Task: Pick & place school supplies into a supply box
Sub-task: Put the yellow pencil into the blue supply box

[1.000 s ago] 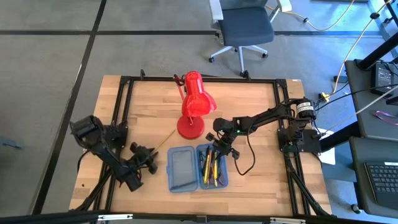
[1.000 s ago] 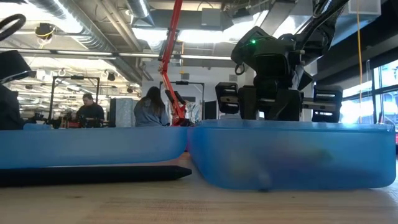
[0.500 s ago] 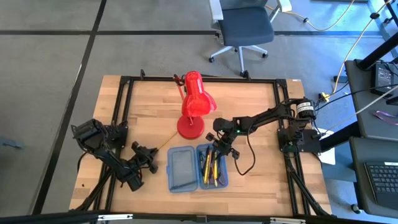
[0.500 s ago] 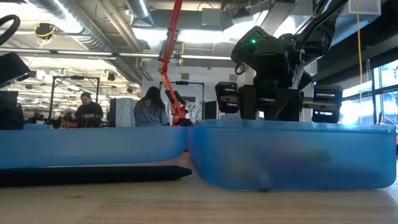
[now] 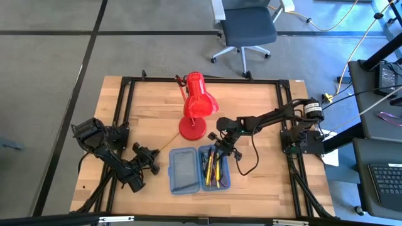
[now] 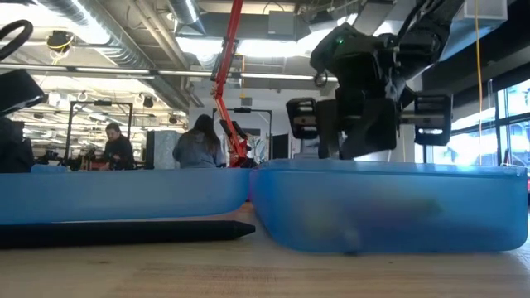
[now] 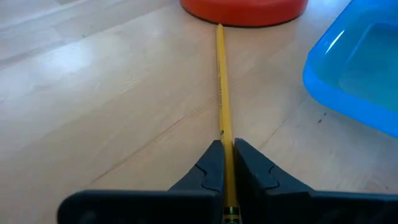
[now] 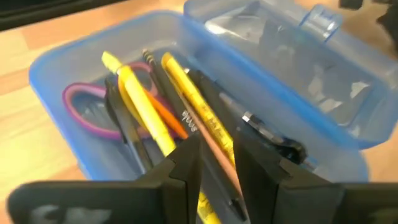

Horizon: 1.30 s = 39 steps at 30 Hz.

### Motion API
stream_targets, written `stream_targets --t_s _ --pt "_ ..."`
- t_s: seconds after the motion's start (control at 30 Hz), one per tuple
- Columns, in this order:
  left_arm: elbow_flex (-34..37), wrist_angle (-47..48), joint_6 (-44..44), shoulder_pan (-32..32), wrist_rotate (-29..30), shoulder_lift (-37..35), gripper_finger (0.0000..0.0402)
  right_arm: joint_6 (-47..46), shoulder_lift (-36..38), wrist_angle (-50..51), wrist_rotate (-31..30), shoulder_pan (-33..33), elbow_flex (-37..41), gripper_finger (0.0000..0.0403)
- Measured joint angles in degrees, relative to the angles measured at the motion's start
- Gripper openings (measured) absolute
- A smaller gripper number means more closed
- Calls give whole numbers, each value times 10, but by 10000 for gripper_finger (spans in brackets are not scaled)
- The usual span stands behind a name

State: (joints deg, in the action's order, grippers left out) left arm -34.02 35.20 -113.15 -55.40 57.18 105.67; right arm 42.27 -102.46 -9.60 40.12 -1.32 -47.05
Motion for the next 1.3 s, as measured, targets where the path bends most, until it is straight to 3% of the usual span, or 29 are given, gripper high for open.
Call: stream_targets --t_s 0.4,0.77,0.83,0.93,1.0,1.07,1.17,1.3 --pt "1 33 -1 -1 -39 -50 8 -2 28 19 0 0 0 97" --pt "1 67 -1 0 -9 -121 9 -11 31 58 -17 -6 0 97" --pt "-3 66 1 1 9 -136 9 -27 43 78 19 -17 1 97" --pt "-21 62 53 5 39 -154 9 17 72 120 127 -38 8 97" --pt "-42 60 94 14 51 -163 9 33 94 129 160 -52 21 97" --pt "-69 60 133 31 54 -171 9 27 121 128 146 -61 32 97" --pt "-115 49 208 64 45 -174 9 -18 155 128 69 -67 43 97" --pt "-165 -22 318 114 19 -173 10 -55 191 129 4 -67 53 97"
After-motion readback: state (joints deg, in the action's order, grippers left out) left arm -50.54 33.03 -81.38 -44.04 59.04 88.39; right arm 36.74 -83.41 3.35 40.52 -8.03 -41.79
